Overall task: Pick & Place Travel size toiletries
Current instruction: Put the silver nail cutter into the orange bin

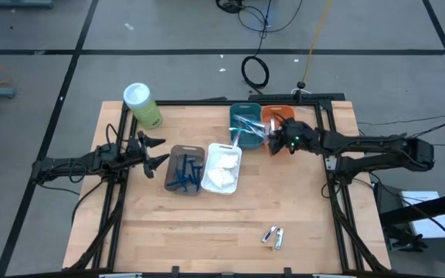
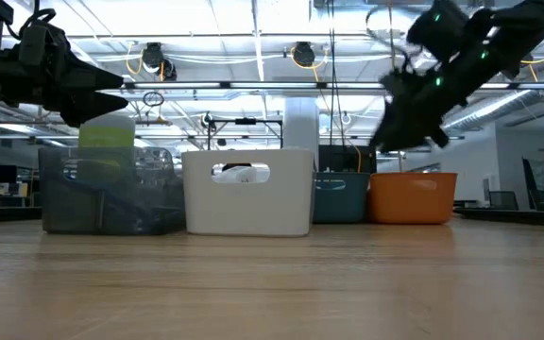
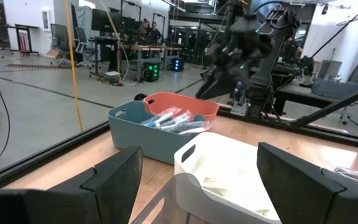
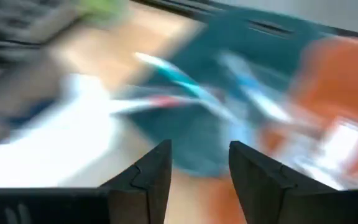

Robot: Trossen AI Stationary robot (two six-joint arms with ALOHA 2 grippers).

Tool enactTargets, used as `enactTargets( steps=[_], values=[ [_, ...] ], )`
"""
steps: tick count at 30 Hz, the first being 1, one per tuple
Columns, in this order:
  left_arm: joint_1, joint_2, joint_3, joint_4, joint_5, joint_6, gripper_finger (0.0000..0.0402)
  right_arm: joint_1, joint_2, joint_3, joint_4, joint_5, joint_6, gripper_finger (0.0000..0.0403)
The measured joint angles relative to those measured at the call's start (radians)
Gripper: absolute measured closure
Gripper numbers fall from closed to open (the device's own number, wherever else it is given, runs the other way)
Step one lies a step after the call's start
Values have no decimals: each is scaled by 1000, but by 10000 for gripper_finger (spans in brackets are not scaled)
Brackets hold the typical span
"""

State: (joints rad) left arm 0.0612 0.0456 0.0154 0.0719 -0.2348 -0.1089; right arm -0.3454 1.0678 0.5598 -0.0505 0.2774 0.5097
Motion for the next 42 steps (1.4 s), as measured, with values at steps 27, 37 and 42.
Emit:
enactTargets(
  steps=[27, 37, 42],
  values=[
    [0, 0, 0, 0, 0, 0, 96, 1064, 521, 598, -550, -263, 1124, 264],
    [0, 0, 0, 0, 0, 0, 96, 1058, 631, 549, -525, -337, 1307, 263],
    [0, 0, 0, 0, 0, 0, 96, 1060, 656, 537, -514, -398, 1378, 263]
  ],
)
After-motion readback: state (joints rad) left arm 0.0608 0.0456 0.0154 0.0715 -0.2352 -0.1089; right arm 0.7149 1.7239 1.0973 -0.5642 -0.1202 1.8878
